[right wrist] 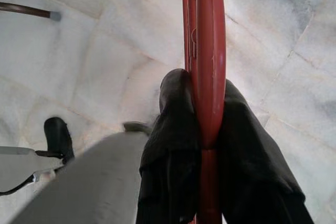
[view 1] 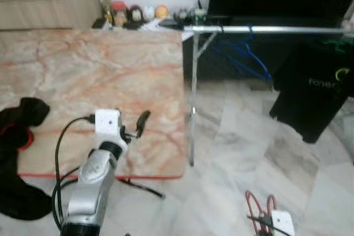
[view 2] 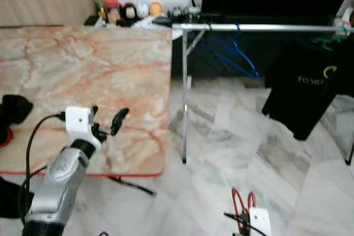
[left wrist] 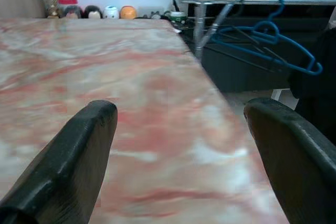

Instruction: Hang hanger

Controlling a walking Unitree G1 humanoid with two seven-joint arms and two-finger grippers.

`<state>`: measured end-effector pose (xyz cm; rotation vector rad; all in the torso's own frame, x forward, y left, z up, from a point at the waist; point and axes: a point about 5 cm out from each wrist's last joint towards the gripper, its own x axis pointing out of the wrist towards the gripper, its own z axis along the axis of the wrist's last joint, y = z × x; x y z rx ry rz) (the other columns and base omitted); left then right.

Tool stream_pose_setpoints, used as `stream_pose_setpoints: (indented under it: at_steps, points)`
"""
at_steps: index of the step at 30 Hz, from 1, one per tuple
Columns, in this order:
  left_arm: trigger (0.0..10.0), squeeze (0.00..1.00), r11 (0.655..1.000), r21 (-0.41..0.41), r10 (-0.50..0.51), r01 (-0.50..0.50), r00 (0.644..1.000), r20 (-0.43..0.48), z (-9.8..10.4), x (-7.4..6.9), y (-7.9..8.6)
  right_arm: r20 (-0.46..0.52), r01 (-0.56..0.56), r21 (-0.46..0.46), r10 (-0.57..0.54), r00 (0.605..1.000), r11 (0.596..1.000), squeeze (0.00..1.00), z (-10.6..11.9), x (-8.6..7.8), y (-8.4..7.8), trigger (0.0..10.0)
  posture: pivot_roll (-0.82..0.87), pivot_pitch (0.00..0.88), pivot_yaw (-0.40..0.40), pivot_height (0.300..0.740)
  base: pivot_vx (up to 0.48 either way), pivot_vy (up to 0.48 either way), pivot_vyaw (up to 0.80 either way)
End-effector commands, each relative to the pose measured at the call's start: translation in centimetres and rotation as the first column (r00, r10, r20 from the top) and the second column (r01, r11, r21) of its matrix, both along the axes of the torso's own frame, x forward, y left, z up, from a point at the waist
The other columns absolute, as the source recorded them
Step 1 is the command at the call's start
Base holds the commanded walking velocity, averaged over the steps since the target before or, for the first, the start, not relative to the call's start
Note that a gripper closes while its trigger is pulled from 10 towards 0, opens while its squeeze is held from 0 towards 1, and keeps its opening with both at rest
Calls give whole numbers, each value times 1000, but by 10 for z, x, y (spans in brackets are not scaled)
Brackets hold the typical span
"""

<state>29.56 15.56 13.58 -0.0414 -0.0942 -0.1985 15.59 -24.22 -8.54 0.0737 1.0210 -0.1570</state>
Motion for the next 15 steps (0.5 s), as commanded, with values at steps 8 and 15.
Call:
stream_pose_setpoints:
  at_steps: [8, 15]
  points:
    - [10000, 0, 1000, 15, 21, -21, 1000, 9, 3, 7, 4, 22, 10, -15, -9, 1000, 1000, 0, 7, 12, -7, 10000, -8, 0, 5, 740, 0, -472, 0]
    - [10000, 0, 998, 31, 57, -58, 998, 26, 8, 11, 16, 52, -6, -18, 7, 999, 1000, 0, 11, 21, -8, 10000, 11, 0, 4, 740, 0, -472, 0]
